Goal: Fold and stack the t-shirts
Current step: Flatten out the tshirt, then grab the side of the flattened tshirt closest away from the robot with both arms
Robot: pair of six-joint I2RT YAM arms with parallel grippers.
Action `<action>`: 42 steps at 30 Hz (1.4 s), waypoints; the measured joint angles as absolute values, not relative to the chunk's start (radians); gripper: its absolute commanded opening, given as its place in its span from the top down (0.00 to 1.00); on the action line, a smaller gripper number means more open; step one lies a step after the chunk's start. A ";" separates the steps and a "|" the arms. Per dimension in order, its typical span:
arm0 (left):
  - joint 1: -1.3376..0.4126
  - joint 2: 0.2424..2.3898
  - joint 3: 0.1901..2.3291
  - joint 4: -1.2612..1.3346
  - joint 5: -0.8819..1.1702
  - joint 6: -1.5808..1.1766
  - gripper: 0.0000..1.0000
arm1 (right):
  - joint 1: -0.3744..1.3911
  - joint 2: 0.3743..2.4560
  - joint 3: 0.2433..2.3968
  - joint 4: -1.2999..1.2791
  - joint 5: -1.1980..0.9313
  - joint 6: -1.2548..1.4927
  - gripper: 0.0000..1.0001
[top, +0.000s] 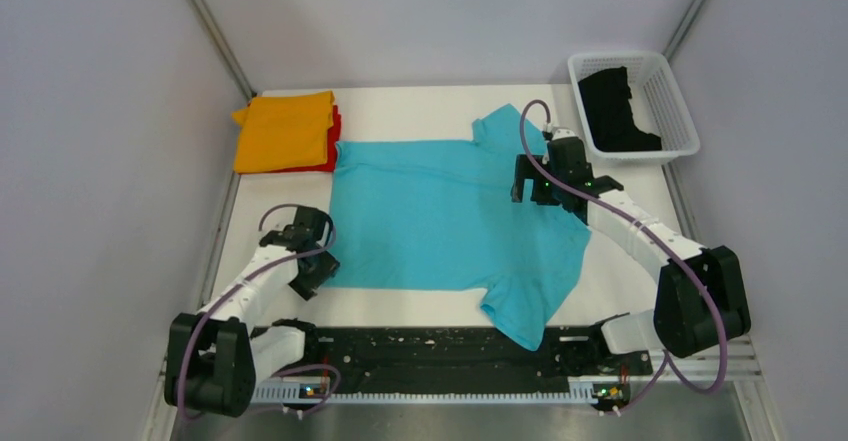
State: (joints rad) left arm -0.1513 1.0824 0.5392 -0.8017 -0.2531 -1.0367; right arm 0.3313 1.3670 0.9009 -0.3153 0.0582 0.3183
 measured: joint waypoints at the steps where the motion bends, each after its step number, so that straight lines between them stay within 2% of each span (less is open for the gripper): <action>1: -0.151 1.095 0.539 -0.797 -0.255 -1.042 0.43 | 0.331 1.367 0.901 -0.316 0.059 0.318 0.01; 9: -0.151 1.108 0.533 -0.762 -0.279 -1.061 0.53 | 0.331 1.367 0.901 -0.316 0.059 0.318 0.01; 11: -0.151 1.114 0.533 -0.756 -0.286 -1.063 0.66 | 0.331 1.367 0.901 -0.317 0.059 0.318 0.01; 14: -0.151 1.126 0.533 -0.752 -0.300 -1.064 0.79 | 0.331 1.367 0.901 -0.323 0.059 0.318 0.01; 15: -0.151 1.132 0.534 -0.746 -0.302 -1.064 0.85 | 0.331 1.366 0.901 -0.326 0.059 0.318 0.01; 16: -0.151 1.139 0.535 -0.741 -0.302 -1.064 0.95 | 0.331 1.364 0.901 -0.331 0.059 0.318 0.01; 17: -0.151 1.143 0.536 -0.733 -0.302 -1.063 1.00 | 0.331 1.361 0.901 -0.334 0.059 0.319 0.01; 23: -0.151 1.140 0.538 -0.710 -0.304 -1.062 1.00 | 0.359 1.324 0.901 -0.393 0.075 0.326 0.01; 34: -0.151 1.016 0.478 -0.730 -0.301 -1.066 1.00 | 0.595 1.223 0.896 -0.611 0.099 0.353 0.04; 39: -0.151 0.990 0.469 -0.752 -0.297 -1.066 1.00 | 0.721 1.159 0.895 -0.723 0.093 0.382 0.09; 42: -0.151 0.992 0.469 -0.751 -0.297 -1.061 1.00 | 0.793 1.157 0.868 -0.776 0.083 0.402 0.16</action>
